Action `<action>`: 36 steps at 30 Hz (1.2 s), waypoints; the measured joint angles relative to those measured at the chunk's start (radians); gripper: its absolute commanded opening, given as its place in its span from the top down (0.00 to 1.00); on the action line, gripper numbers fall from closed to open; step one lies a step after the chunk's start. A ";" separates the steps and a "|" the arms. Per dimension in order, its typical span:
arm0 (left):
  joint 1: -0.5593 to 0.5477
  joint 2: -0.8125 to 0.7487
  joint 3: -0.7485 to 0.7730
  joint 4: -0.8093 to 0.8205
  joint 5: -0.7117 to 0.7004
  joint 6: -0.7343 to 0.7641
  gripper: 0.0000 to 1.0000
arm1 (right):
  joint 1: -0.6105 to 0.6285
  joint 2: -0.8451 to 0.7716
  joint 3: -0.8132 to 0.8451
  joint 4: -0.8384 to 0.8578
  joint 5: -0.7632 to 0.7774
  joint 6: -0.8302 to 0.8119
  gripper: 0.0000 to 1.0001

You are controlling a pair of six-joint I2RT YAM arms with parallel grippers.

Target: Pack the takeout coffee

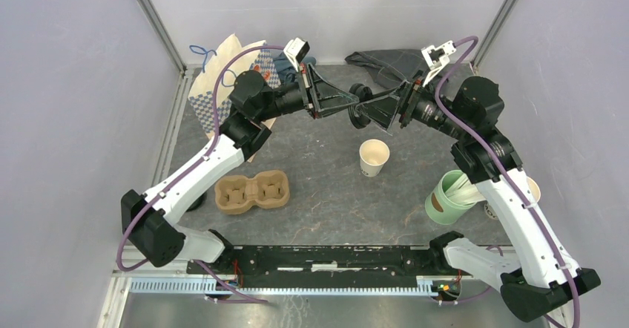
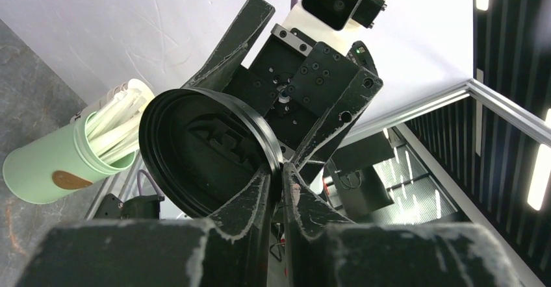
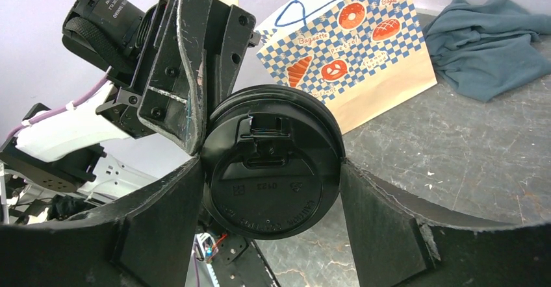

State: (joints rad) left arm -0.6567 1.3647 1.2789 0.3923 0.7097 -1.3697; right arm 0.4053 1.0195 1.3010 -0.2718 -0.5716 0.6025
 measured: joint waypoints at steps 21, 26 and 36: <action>0.139 -0.174 -0.066 -0.597 -0.240 0.312 0.08 | 0.000 0.000 -0.056 -0.291 0.257 -0.274 0.21; 0.148 -0.123 -0.027 -0.743 -0.292 0.497 0.07 | 0.014 0.137 -0.097 -0.369 0.357 -0.422 0.20; 0.148 0.045 0.007 -0.840 -0.300 0.703 0.07 | 0.148 0.399 -0.086 -0.477 0.599 -0.558 0.20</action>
State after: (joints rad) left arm -0.5083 1.4097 1.2858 -0.4473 0.4099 -0.6662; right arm 0.5537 1.4181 1.2152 -0.7486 0.0277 0.0444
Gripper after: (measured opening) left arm 0.927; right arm 0.800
